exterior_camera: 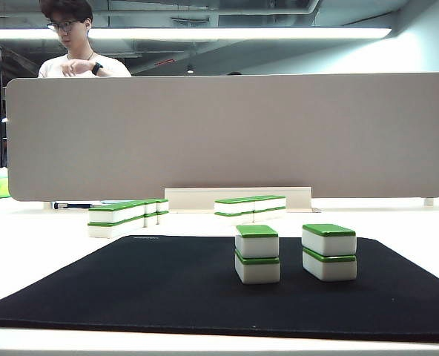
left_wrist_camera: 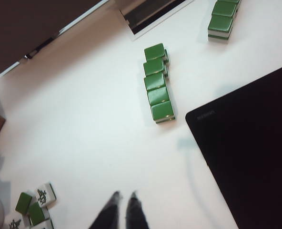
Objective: Take a mahjong tile from the mahjong wall and then place it on the table close to you.
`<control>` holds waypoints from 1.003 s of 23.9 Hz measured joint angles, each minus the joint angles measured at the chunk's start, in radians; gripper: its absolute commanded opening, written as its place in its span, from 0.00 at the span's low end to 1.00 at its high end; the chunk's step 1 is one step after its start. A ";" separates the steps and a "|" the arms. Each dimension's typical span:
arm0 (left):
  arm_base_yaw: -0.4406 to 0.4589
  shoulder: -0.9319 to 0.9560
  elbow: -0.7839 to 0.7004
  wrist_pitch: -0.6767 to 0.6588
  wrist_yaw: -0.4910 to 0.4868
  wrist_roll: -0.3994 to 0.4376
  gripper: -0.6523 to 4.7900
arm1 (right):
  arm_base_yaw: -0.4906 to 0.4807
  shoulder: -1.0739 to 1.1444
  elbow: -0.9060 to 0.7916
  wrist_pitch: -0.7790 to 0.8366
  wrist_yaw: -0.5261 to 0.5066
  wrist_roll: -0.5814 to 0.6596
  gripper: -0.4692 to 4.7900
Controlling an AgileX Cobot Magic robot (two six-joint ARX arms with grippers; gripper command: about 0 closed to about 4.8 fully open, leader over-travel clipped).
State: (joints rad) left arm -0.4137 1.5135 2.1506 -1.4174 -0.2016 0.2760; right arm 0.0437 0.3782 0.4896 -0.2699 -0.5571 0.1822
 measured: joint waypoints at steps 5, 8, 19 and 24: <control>0.025 -0.008 -0.082 0.291 -0.001 0.000 0.15 | 0.000 -0.001 0.000 0.000 0.000 0.000 0.09; 0.032 -0.061 -0.209 0.502 0.000 0.000 0.15 | 0.000 -0.001 0.000 0.000 0.000 0.000 0.09; 0.032 -0.372 -0.912 1.105 0.000 -0.004 0.15 | 0.000 -0.001 0.000 0.000 0.000 0.000 0.09; 0.108 -0.505 -1.180 1.119 0.006 -0.129 0.15 | 0.001 -0.001 0.000 0.000 0.000 0.000 0.09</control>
State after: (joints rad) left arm -0.3054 1.0084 0.9710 -0.2981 -0.1955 0.1471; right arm 0.0444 0.3775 0.4896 -0.2699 -0.5571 0.1822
